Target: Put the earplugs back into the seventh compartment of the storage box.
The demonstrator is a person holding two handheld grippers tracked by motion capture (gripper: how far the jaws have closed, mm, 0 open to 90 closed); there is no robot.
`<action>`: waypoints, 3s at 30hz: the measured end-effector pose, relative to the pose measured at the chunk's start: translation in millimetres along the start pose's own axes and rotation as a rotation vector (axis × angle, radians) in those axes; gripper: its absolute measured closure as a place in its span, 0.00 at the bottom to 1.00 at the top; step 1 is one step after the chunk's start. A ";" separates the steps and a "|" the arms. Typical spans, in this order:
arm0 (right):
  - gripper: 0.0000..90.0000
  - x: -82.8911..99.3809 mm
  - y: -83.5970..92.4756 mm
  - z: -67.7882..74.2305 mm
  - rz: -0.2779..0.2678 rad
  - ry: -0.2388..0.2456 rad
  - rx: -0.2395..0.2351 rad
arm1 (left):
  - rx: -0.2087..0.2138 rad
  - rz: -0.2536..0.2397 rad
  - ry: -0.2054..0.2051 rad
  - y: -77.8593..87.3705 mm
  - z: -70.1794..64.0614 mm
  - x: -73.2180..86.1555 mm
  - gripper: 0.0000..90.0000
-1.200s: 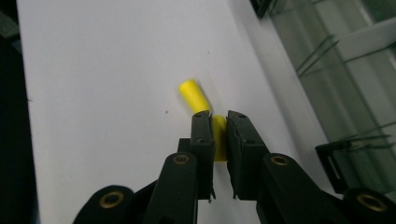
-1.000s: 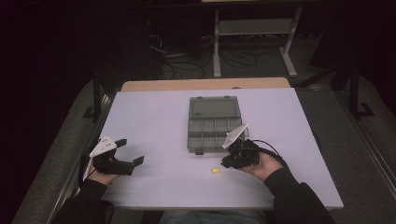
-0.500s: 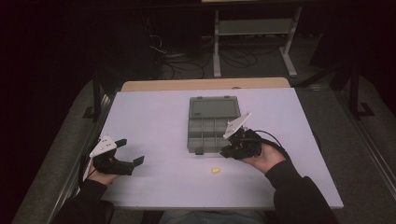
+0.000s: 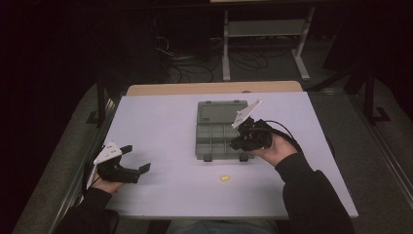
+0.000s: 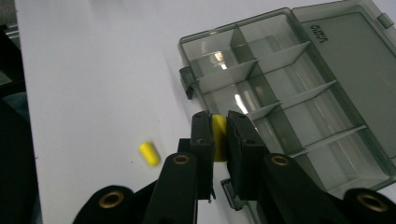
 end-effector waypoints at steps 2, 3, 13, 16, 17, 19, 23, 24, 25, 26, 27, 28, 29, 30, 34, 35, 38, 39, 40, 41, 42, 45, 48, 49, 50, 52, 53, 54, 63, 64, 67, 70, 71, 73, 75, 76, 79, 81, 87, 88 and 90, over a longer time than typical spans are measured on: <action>0.89 -0.3 -0.2 -2.7 0.002 -0.004 0.003 | 0.000 0.000 0.000 0.0 0.0 0.0 0.00; 0.89 -0.8 -0.8 -5.6 0.001 -0.010 0.006 | 0.000 0.001 -0.001 0.0 0.0 0.1 0.00; 0.89 4.1 -14.9 -30.3 0.018 -0.083 0.019 | 0.005 0.003 -0.004 -0.3 -0.7 0.3 0.00; 0.89 5.6 -20.0 -35.5 0.027 -0.092 0.020 | 0.005 0.004 -0.005 -0.3 -1.0 0.3 0.00; 0.89 6.6 -23.8 -37.0 0.034 -0.101 0.015 | 0.006 0.005 -0.006 -0.3 -1.0 0.4 0.00; 0.89 7.5 -27.2 -38.0 0.040 -0.104 0.011 | 0.006 0.005 -0.005 -0.4 -1.1 0.4 0.00; 0.89 9.7 -33.3 -39.0 0.056 -0.106 0.007 | 0.006 0.005 -0.007 -0.2 -1.1 0.3 0.00; 0.89 10.4 -34.4 -39.2 0.059 -0.106 0.006 | 0.006 0.005 -0.007 -0.2 -1.1 0.4 0.00; 0.89 11.1 -35.4 -39.5 0.060 -0.107 0.006 | 0.006 0.005 -0.006 -0.3 -1.2 0.3 0.00; 0.89 11.8 -36.6 -39.6 0.059 -0.111 0.005 | 0.006 0.005 -0.006 -0.3 -1.3 0.3 0.00; 0.89 11.8 -36.6 -39.6 0.059 -0.111 0.005 | 0.006 0.005 -0.006 -0.3 -1.3 0.3 0.00; 0.89 12.9 -37.8 -39.5 0.061 -0.118 0.002 | 0.006 0.005 -0.005 -0.5 -1.4 0.4 0.00; 0.89 14.3 -39.1 -40.0 0.062 -0.121 0.003 | 0.006 0.005 -0.005 -0.5 -1.5 0.5 0.00; 0.89 15.5 -40.5 -40.1 0.062 -0.125 0.000 | 0.006 0.005 -0.005 -0.5 -1.5 0.4 0.00; 0.89 23.2 -49.4 -39.9 0.073 -0.139 -0.013 | 0.005 0.006 -0.005 -0.7 -1.4 0.6 0.00; 0.89 23.2 -49.4 -39.9 0.073 -0.139 -0.013 | 0.006 0.006 -0.005 -0.7 -1.4 0.6 0.00; 0.89 26.1 -53.1 -40.6 0.061 -0.150 -0.021 | 0.006 0.006 -0.004 -0.8 -1.5 0.7 0.00; 0.89 26.5 -53.8 -40.6 0.059 -0.155 -0.024 | 0.006 0.006 -0.005 -0.8 -1.6 0.6 0.00; 0.89 26.5 -53.8 -40.6 0.059 -0.155 -0.024 | 0.006 0.006 -0.005 -0.8 -1.6 0.6 0.00; 0.89 27.1 -55.4 -40.9 0.055 -0.149 -0.022 | 0.006 0.006 -0.004 -0.9 -1.6 0.7 0.00; 0.89 27.1 -55.4 -40.9 0.055 -0.149 -0.022 | 0.006 0.007 -0.004 -0.9 -1.6 0.7 0.00; 0.89 26.2 -57.9 -39.6 0.043 -0.143 -0.027 | 0.004 0.006 -0.005 -0.8 -1.4 0.6 0.00; 0.88 29.1 -66.1 -39.3 0.066 -0.142 -0.027 | 0.005 0.006 -0.006 -0.8 -1.7 0.6 0.00; 0.88 29.1 -66.1 -39.3 0.066 -0.142 -0.027 | 0.005 0.006 -0.006 -0.8 -1.7 0.6 0.00; 0.87 29.9 -68.9 -38.9 0.074 -0.141 -0.027 | 0.005 0.007 -0.005 -0.9 -1.7 0.7 0.00; 0.80 28.9 -69.4 -40.3 0.068 -0.148 -0.011 | 0.006 0.007 -0.004 -1.0 -1.5 0.7 0.00; 0.80 28.9 -69.4 -40.3 0.068 -0.148 -0.011 | 0.005 0.007 -0.005 -0.9 -1.5 0.7 0.00; 0.78 28.0 -68.5 -41.3 0.061 -0.164 -0.004 | 0.005 0.006 -0.006 -0.8 -1.5 0.6 0.00; 0.31 21.6 -49.9 -39.8 0.013 -0.163 0.046 | 0.003 0.006 -0.008 -0.7 -1.7 0.5 0.00; 0.31 21.6 -49.9 -39.8 0.013 -0.163 0.046 | 0.002 0.006 -0.008 -0.7 -1.6 0.5 0.00; 0.15 18.8 -42.1 -38.5 -0.009 -0.170 0.061 | 0.001 0.006 -0.008 -0.7 -1.6 0.6 0.00; 0.11 16.0 -37.4 -36.8 -0.033 -0.173 0.047 | -0.001 0.006 -0.008 -0.6 -1.3 0.5 0.00; 0.04 14.3 -35.5 -34.0 -0.051 -0.176 0.019 | -0.001 0.006 -0.008 -0.6 -1.3 0.5 0.00; 0.00 12.1 -32.1 -30.2 -0.067 -0.189 -0.009 | -0.001 0.007 -0.008 -0.6 -1.4 0.6 0.00; 0.00 11.5 -29.2 -27.9 -0.071 -0.180 -0.005 | -0.002 0.007 -0.009 -0.6 -1.4 0.6 0.00; 0.00 11.1 -27.2 -25.1 -0.067 -0.175 -0.002 | -0.002 0.007 -0.008 -0.6 -1.5 0.6 0.00; 0.00 9.8 -25.3 -22.0 -0.072 -0.162 -0.001 | -0.005 0.006 -0.009 -0.5 -1.4 0.5 0.00; 0.00 8.4 -24.2 -18.2 -0.072 -0.147 -0.002 | -0.007 0.008 -0.012 -0.3 -1.4 0.6 0.00; 0.00 5.5 -25.5 -4.6 -0.046 -0.097 -0.005 | -0.005 0.010 -0.022 -0.6 -2.4 0.7 0.00; 0.00 4.3 -26.6 0.4 -0.041 -0.076 -0.006 | -0.005 0.009 -0.022 -0.6 -2.3 0.6 0.00; 0.00 3.5 -27.3 3.0 -0.039 -0.069 -0.009 | -0.006 0.008 -0.021 -0.3 -1.8 0.5 0.00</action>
Point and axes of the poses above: each handheld gripper's, and its own axes: y roughly backward along the jaws, x roughly out of its underside, z roughly to its left, the point moved 9 cm from there along -y, roughly forward along the jaws, and after that the axes turned 5 degrees about y, right-handed, at the moved point
